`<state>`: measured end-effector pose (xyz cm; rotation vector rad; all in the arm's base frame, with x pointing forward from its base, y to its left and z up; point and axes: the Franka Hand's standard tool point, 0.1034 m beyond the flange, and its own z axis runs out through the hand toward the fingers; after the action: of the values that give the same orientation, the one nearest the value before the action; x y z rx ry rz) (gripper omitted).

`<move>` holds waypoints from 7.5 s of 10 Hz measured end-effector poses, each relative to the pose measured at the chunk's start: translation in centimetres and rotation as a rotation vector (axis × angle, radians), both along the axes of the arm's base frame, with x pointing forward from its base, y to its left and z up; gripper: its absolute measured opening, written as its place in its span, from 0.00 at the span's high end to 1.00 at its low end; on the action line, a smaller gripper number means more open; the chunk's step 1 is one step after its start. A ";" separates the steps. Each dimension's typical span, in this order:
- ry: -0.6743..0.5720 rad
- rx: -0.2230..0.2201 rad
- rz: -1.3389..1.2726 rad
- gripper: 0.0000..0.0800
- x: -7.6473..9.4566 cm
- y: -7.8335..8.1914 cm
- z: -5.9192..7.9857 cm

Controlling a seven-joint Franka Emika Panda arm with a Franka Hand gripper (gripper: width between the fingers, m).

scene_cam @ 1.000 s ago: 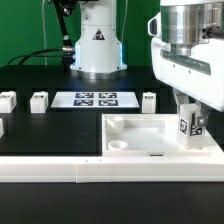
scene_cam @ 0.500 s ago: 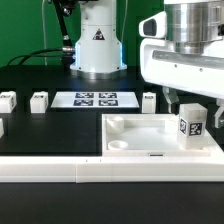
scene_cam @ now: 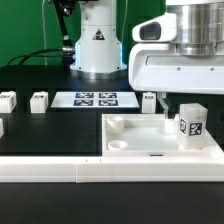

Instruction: Assemble square table

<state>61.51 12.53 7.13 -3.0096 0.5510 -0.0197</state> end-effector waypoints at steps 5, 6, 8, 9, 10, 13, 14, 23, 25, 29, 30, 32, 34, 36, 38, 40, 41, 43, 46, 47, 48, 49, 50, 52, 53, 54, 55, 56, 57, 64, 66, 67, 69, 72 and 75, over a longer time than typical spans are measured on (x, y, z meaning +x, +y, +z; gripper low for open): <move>-0.041 -0.027 0.339 0.19 0.2 -0.2 0.0; -0.055 -0.033 0.381 0.19 0.2 -0.5 -0.1; -0.056 -0.035 0.396 0.53 0.3 -0.5 -0.1; -0.056 -0.036 0.396 0.53 0.3 -0.5 -0.1; -0.056 -0.037 0.395 0.64 0.3 -0.6 -0.1; -0.054 -0.035 0.365 0.64 0.3 -0.6 -0.1; -0.052 -0.026 0.304 0.64 0.3 -0.7 -0.1; -0.017 -0.038 -0.428 0.62 0.4 -3.6 -0.1; -0.018 -0.040 -0.416 0.62 0.5 -3.6 0.0; -0.028 -0.030 -0.210 0.20 0.4 -1.8 1.6; -0.019 -0.029 -0.163 0.19 0.2 -1.8 2.2; -0.009 -0.027 -0.107 0.19 0.1 -2.1 3.0; -0.013 -0.026 -0.092 0.19 0.1 -2.0 3.2; -0.012 -0.027 -0.093 0.19 0.1 -2.1 3.1; -0.020 -0.032 -0.046 0.19 0.2 -2.1 3.0; -0.037 -0.040 0.146 0.19 -0.1 -1.9 3.1; -0.035 -0.039 0.261 0.19 -0.4 -2.4 3.2; -0.007 -0.034 0.292 0.19 -1.0 -2.7 3.4; -0.006 -0.035 0.291 0.19 -1.0 -2.8 3.3; -0.005 -0.035 0.291 0.19 -1.0 -2.8 3.3; -0.005 -0.035 0.291 0.19 -1.0 -2.8 3.2; -0.005 -0.035 0.291 0.19 -1.1 -2.8 3.2; -0.026 -0.037 0.296 0.19 -2.2 -2.6 3.3; -0.030 -0.036 0.285 0.19 -6.7 -3.1 3.1; -0.020 -0.037 0.266 0.19 -8.2 -3.6 2.7; -0.015 -0.039 0.262 0.19 -8.9 -4.0 2.3; -0.011 -0.039 0.264 0.19 -9.2 -3.9 2.2; -0.007 -0.038 0.265 0.19 -9.7 -3.9 2.1; -0.002 -0.038 0.265 0.19 -10.2 -3.9 2.0; 0.046 -0.051 0.179 0.19 -18.1 -5.4 -0.7; 0.054 -0.052 0.189 0.19 -19.6 -4.6 -1.2; 0.061 -0.052 0.192 0.19 -20.1 -4.7 -1.3; 0.077 -0.053 0.197 0.19 -21.2 -4.6 -1.7; 0.078 -0.057 0.251 0.19 -23.6 -3.8 -2.6; 0.095 -0.053 0.250 0.19 -23.6 -3.8 -2.6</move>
Offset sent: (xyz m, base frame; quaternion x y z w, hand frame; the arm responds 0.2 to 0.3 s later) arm -0.0026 -0.0011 0.0025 0.0009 0.0097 -0.1164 0.9932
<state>37.95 8.75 4.58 -3.1199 0.1797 0.1271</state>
